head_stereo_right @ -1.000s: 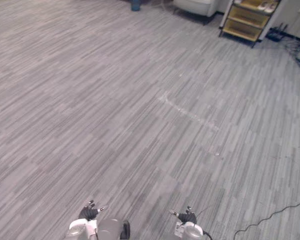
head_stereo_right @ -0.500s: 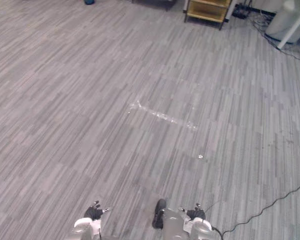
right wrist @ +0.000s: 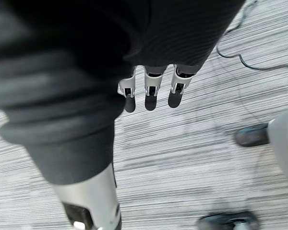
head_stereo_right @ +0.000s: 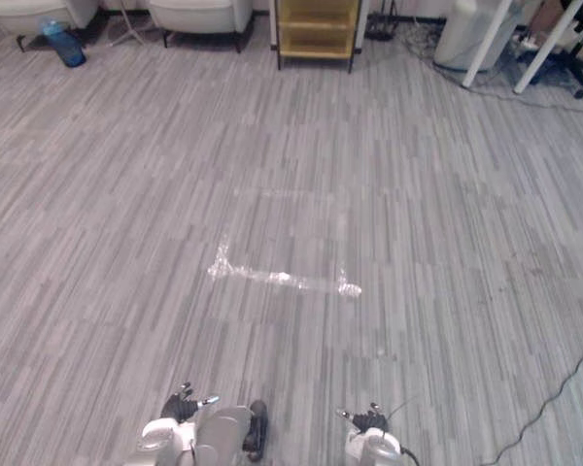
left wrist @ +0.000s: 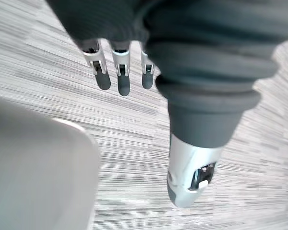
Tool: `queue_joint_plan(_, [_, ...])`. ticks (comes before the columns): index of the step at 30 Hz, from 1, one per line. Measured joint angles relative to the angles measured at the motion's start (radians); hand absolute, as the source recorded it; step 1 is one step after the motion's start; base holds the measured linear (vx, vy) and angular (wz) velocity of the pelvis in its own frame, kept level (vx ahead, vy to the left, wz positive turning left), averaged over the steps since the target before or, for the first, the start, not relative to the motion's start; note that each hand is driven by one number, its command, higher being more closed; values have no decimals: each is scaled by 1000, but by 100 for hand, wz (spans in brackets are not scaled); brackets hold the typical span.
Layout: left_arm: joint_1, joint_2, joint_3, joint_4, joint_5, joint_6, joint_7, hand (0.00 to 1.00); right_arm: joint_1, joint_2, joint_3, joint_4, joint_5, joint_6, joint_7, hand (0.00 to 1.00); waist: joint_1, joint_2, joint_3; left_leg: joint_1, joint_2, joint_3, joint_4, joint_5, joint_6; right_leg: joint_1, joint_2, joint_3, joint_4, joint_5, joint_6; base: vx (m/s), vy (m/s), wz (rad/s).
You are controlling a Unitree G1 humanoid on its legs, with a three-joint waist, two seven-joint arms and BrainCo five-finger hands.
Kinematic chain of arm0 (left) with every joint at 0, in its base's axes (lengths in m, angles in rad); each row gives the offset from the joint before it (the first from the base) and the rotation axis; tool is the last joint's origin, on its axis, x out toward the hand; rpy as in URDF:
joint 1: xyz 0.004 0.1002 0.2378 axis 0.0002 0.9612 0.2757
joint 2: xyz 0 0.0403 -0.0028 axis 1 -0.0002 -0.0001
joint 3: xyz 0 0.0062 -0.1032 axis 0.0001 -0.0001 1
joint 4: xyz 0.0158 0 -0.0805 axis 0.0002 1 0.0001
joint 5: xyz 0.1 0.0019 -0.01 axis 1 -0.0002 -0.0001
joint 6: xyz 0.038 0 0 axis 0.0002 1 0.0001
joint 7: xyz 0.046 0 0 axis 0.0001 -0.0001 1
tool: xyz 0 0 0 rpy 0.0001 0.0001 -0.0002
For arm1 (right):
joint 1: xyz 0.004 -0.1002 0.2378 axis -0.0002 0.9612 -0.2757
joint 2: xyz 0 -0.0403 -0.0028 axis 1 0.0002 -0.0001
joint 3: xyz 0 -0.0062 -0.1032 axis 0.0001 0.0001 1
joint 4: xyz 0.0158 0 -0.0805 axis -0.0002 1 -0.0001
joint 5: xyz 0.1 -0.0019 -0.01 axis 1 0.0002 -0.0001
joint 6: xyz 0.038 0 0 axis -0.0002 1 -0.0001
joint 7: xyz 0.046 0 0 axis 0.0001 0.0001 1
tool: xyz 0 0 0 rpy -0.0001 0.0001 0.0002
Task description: Pick up cushions and gather them together orderly.
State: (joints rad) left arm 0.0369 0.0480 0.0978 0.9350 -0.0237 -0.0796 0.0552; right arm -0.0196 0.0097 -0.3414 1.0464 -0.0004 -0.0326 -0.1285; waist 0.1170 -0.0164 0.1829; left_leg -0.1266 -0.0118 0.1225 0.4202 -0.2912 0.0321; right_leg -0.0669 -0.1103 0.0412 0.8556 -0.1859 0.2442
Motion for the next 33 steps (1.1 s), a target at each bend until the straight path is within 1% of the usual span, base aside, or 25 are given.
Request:
queue_joint_plan(1, [-2, 8, -12, 3, 0, 2, 0, 0, 19, -1, -1, -27, -1, 1, 4, 0, -9, -7, 2, 61, -8, -1, -4, -27, 5, -88, -25, -27, 196, -15, -45, 558, -17, 10])
queue_joint_plan(2, [-1, 4, -12, 10, 0, 4, 0, 0, 42, -12, 1, -52, 0, 1, 6, 0, -19, -1, 5, 146, -6, -6, -42, -41, 9, -158, -49, -89, 273, -44, -109, 582, -32, 14])
queue_joint_plan(4, [-5, -4, -7, 10, 0, 4, 0, 0, 45, -16, -3, -61, 0, -6, 8, 0, -38, 7, 2, 253, 23, -28, -123, -47, 3, -257, -56, -185, 187, -79, -167, 522, -80, 26])
queue_joint_plan(6, [-6, -7, -5, 11, 0, 4, 0, 0, 38, -17, -4, -69, 1, -7, 9, 0, -50, 11, 6, 315, 54, -33, -172, -49, 0, -295, -38, -221, 29, -83, -182, 484, -151, 26])
queue_joint_plan(7, [-4, -8, -7, 21, 0, 4, 0, 0, 37, -15, 0, -73, 1, -13, 12, 0, -64, 13, 6, 356, 82, -51, -194, -49, 0, -319, -9, -215, -186, -50, -182, 645, -277, 45])
queue_joint_plan(8, [2, -2, -10, 30, 2, 3, 0, 0, 39, -15, 1, -69, 0, -15, 13, 0, -69, -1, -1, 367, 82, -77, -196, -49, 0, -308, 10, -163, -417, 33, -169, 647, -311, 50])
queue_joint_plan(9, [5, 0, -10, 30, 2, 3, -1, 0, 42, -15, 1, -65, 0, -15, 13, 0, -71, -11, -4, 374, 71, -90, -196, -50, -3, -302, 9, -144, -480, 65, -165, 584, -316, 70])
queue_joint_plan(10, [1, -1, -7, 35, 3, 2, 0, 0, 44, -24, -10, -46, 2, -15, 13, 0, -81, -16, -9, 398, 78, -152, -184, -63, -23, -294, 16, -118, -494, 217, -195, 608, -313, 49])
queue_joint_plan(11, [1, -31, 1, 59, 3, 2, 0, 0, 33, -63, -9, -35, 0, -9, 15, 0, -69, 53, -32, 377, 135, -198, -117, -54, -47, -290, 57, -153, -453, 155, -223, 741, -353, 37])
queue_joint_plan(12, [5, -51, 9, 56, 3, 2, 1, 0, 32, -71, -9, -36, 0, -7, 11, 0, -63, 79, -39, 342, 149, -211, -31, -28, -73, -278, 72, -173, -446, 129, -235, 594, -265, 4])
queue_joint_plan(13, [4, -57, 22, 56, 3, 2, 2, 0, 31, -70, -8, -38, 0, -6, 11, 0, -64, 86, -39, 312, 153, -216, 31, -5, -78, -271, 74, -179, -442, 112, -237, 583, -277, 19])
queue_joint_plan(15, [-1, -87, 85, 40, 3, 4, 3, 0, 33, -63, 18, -49, 3, 2, 8, 0, -60, 99, -18, 106, 183, -199, 466, 250, -135, -127, 92, -203, -517, 62, -267, 518, -227, 28])
queue_joint_plan(16, [-1, -87, 85, 35, 3, 4, 2, 0, 34, -62, 23, -49, 1, 3, 7, 0, -54, 103, -18, 79, 198, -177, 523, 221, -128, -93, 99, -204, -538, 60, -270, 576, -180, 14])
queue_joint_plan(18, [-2, -75, 76, -14, 3, -2, 0, 0, 35, -44, 35, -50, 5, 3, 6, 0, -42, 72, -2, -67, 226, -62, 642, 99, -111, 98, 93, -229, -663, 51, -285, 607, -184, 16])
queue_joint_plan(19, [-2, -74, 75, -19, 3, -2, 0, 0, 33, -42, 34, -49, 7, 3, 6, 0, -41, 67, -2, -87, 227, -45, 631, 85, -106, 121, 92, -231, -682, 51, -285, 547, -138, 11])
queue_joint_plan(20, [-4, -75, 62, -33, 2, -5, 0, 0, 23, -40, 30, -48, 12, 3, 3, 0, -26, 60, -4, -156, 206, 21, 475, 44, -91, 187, 83, -250, -755, 47, -277, 331, -67, -2])
queue_joint_plan(22, [-7, -74, 50, -39, 2, -5, 0, 0, 17, -48, 28, -45, 12, 3, 2, 0, -18, 65, -6, -178, 160, 45, 236, 58, -81, 222, 76, -254, -788, 34, -254, 387, 15, -1])
queue_joint_plan(23, [-8, -74, 38, -34, 2, -4, -1, 0, 14, -53, 26, -45, 11, 3, 1, 0, -10, 77, -10, -183, 119, 49, -6, 130, -72, 255, 76, -257, -803, 14, -231, 560, 114, -6])
queue_joint_plan(24, [-5, -67, 38, -31, 1, -5, -1, 0, 17, -58, 19, -28, 10, 3, 1, 0, 4, 75, -9, -164, 86, 26, -121, 292, -55, 277, 77, -246, -812, -6, -210, 489, 129, -7])
queue_joint_plan(25, [-8, -58, 38, -30, 2, -5, -1, 0, 16, -49, 20, -12, 10, 4, 0, 0, 8, 60, -10, -150, 68, 36, -135, 289, -39, 283, 66, -239, -814, -10, -204, 579, 125, 12])
queue_joint_plan(26, [-11, -33, 38, -16, 2, -4, -1, 0, 9, -29, 26, -2, 9, 4, 3, 0, -3, 17, -17, -130, 23, 31, -177, 287, -18, 289, 30, -248, -810, -9, -201, 489, 90, 37])
queue_joint_plan(27, [-14, -25, 36, -12, 2, -4, -3, 0, 12, -24, 25, -1, 6, 5, 3, 0, -7, 4, -16, -135, 11, 30, -162, 269, -5, 292, 17, -248, -800, -7, -199, 574, 114, 48])
queue_joint_plan(30, [-7, -15, 36, -4, 1, -1, -4, 0, 24, -17, 21, -2, 1, 5, 4, 0, 0, -2, -16, -98, 3, 25, -99, 174, 9, 253, -6, -230, -594, -13, -187, 369, 105, 8])
queue_joint_plan(32, [-2, 5, -1, 13, 0, 2, -6, 0, 26, -11, 28, -3, -1, 3, 13, 0, -4, 0, -16, 4, -5, 7, -107, 98, 4, 73, -57, -202, -116, 14, -90, 452, 123, 2])
queue_joint_plan(33, [-2, 11, -12, 18, 0, 2, -9, 0, 29, -10, 30, -4, -1, 3, 16, 0, -5, -1, -16, 24, -7, 4, -110, 92, 4, 47, -63, -201, -56, 1, -91, 422, 86, 21])
